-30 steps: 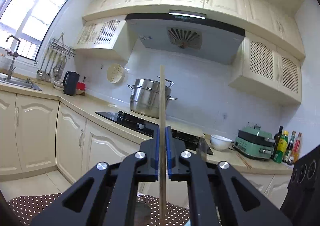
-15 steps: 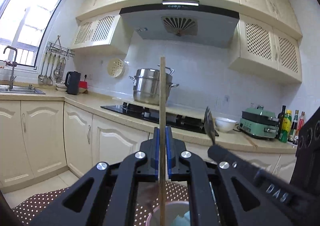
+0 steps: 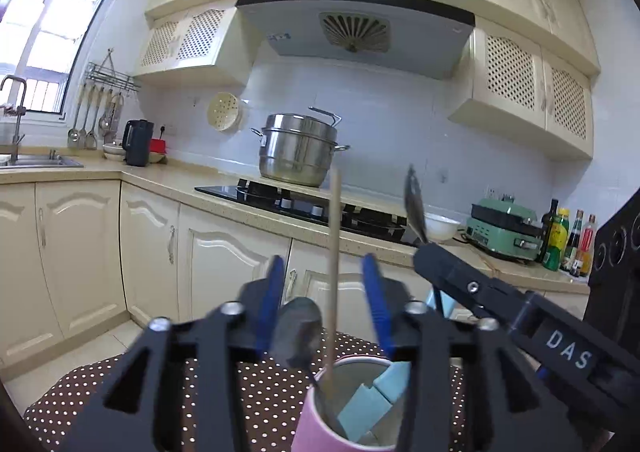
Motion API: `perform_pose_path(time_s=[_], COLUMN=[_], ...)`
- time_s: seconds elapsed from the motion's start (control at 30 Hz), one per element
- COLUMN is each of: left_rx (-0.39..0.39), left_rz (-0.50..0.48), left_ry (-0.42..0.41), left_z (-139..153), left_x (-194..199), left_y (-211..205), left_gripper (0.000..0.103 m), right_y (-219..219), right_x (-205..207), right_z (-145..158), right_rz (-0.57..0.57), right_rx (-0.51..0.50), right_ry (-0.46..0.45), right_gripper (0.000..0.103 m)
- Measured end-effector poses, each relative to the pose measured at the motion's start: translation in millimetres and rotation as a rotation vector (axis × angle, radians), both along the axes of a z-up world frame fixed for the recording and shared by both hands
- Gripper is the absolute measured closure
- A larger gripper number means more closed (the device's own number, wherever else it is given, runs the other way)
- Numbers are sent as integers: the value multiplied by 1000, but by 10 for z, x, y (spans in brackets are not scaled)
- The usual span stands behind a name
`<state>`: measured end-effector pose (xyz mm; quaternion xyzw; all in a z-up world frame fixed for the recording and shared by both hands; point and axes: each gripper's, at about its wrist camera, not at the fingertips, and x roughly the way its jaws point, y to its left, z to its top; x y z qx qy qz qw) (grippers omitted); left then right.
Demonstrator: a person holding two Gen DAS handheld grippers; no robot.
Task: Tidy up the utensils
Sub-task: 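Lower the chopstick into the pink cup and open the left gripper while the right gripper lowers the spork in, then open the right gripper to release the black spork in the cup while the left gripper withdraws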
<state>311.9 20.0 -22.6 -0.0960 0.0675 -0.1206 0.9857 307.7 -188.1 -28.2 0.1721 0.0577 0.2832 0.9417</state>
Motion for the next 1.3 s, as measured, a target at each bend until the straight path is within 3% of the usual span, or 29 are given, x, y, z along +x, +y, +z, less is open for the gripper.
perform_pose_path(time_s=[0.27,0.33,0.53,0.8,1.0,1.3], left_rx=[72,68,25,53,76,96], left_rz=[6,-23,4,40,47,67], left_ry=[-7,28,73,80,56,62], left_z=[43,45,16,0,24,27], left_x=[-190,-188,-124,-97,-163,-213], left_y=[32,82,327,437,425,427], left_gripper=[57,57,57,57,57,57], right_y=[63,120,214,290,293,281], right_x=[-13,-32,-27,6,10,-114], right_z=[25,-3,-95,-140,-171,-205], right_rz=[-83,-124,-116,-155,-164,-132], right_rx=[-1,-27,-33,-78,-57,-109], right_ry=[-36,-68,-49,-80,-79,-13], right_gripper=[91,91,91,91,91,90])
